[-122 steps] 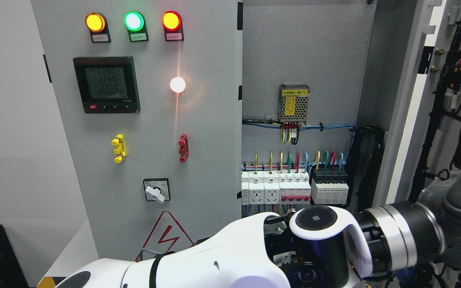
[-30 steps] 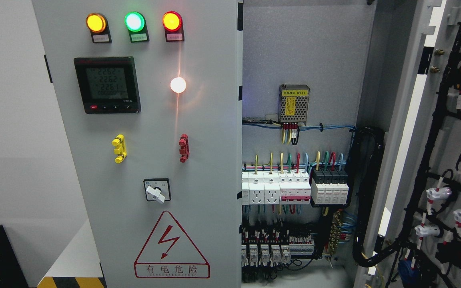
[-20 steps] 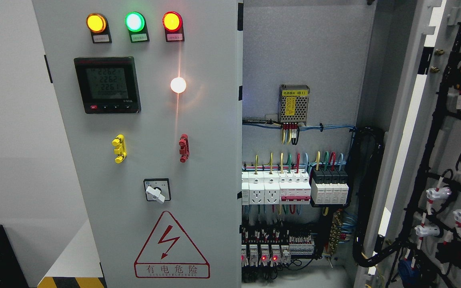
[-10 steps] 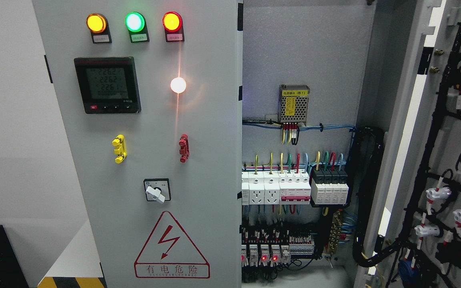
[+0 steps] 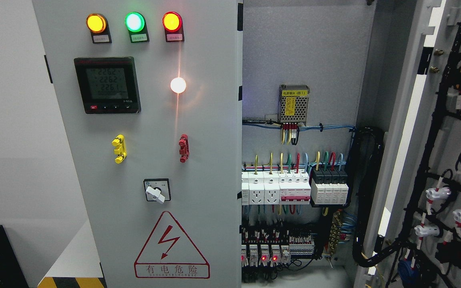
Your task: Open door with both hands
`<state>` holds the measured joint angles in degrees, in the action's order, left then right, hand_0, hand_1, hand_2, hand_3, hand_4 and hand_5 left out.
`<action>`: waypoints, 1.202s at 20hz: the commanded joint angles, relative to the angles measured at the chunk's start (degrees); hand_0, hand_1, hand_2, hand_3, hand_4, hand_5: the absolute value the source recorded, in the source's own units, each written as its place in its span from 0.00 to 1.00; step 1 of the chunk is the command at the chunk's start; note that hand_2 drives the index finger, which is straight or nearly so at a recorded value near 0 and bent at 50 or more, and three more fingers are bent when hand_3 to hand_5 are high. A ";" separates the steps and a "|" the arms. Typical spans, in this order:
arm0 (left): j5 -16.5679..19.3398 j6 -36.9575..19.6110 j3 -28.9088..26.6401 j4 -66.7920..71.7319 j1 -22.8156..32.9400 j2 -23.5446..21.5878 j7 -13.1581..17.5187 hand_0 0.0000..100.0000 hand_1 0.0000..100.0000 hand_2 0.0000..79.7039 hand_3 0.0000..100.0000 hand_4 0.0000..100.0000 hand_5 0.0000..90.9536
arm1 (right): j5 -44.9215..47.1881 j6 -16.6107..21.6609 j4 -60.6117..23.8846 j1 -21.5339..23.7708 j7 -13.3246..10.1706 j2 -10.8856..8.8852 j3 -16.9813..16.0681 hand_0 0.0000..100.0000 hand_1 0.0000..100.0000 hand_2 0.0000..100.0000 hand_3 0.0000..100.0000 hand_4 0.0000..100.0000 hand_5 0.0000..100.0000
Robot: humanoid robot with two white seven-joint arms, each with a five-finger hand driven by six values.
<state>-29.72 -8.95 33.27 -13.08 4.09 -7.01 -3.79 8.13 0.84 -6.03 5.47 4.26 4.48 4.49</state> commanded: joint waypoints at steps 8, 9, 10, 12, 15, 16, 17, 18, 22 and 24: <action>21.72 0.60 -25.88 13.69 -1.36 7.98 0.01 0.00 0.00 0.00 0.00 0.00 0.00 | 0.04 -0.05 -0.21 -0.46 -0.22 -3.34 -0.01 0.19 0.00 0.00 0.00 0.00 0.00; 22.07 0.95 -26.06 13.69 -1.36 7.98 0.01 0.00 0.00 0.00 0.00 0.00 0.00 | 0.04 -0.05 -0.21 -0.46 -0.22 -3.34 -0.10 0.19 0.00 0.00 0.00 0.00 0.00; 22.25 1.56 -26.15 13.69 -1.36 8.15 0.01 0.00 0.00 0.00 0.00 0.00 0.00 | 0.04 -0.05 -0.21 -0.46 -0.13 -3.34 -0.10 0.19 0.00 0.00 0.00 0.00 0.00; 22.34 2.70 -28.51 13.69 -1.45 8.24 -0.08 0.00 0.00 0.00 0.00 0.00 0.00 | 0.04 -0.05 -0.21 -0.37 -0.22 -3.69 -0.10 0.19 0.00 0.00 0.00 0.00 0.00; 22.42 3.68 -29.93 13.61 -1.45 8.24 0.01 0.00 0.00 0.00 0.00 0.00 0.00 | 0.31 0.13 -0.38 -0.46 -0.13 -3.61 -0.19 0.19 0.00 0.00 0.00 0.00 0.00; 22.42 3.68 -30.10 13.61 -1.45 8.24 -0.08 0.00 0.00 0.00 0.00 0.00 0.00 | 0.13 0.21 -0.38 -0.46 -0.13 -3.43 -0.10 0.19 0.00 0.00 0.00 0.00 0.00; 22.42 3.59 -30.19 13.61 -1.36 8.68 -0.08 0.00 0.00 0.00 0.00 0.00 0.00 | 0.13 0.21 -0.38 -0.46 -0.22 -3.17 -0.19 0.19 0.00 0.00 0.00 0.00 0.00; 22.42 3.59 -30.80 13.61 -1.36 8.94 -0.16 0.00 0.00 0.00 0.00 0.00 0.00 | 0.04 0.21 -0.38 -0.46 -0.22 -2.64 -0.10 0.19 0.00 0.00 0.00 0.00 0.00; 22.42 3.41 -31.86 13.43 -1.36 9.21 -1.13 0.00 0.00 0.00 0.00 0.00 0.00 | 0.04 0.21 -1.69 -1.86 -0.22 -2.37 -0.01 0.19 0.00 0.00 0.00 0.00 0.00; 22.34 3.33 -31.60 13.26 -1.36 9.39 -1.92 0.00 0.00 0.00 0.00 0.00 0.00 | 0.04 0.13 -3.98 -2.12 -0.22 -2.37 -0.10 0.19 0.00 0.00 0.00 0.00 0.00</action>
<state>-7.70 -5.48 6.46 -1.49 2.72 -0.05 -4.89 8.21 1.03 -6.25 4.31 4.04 1.42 4.43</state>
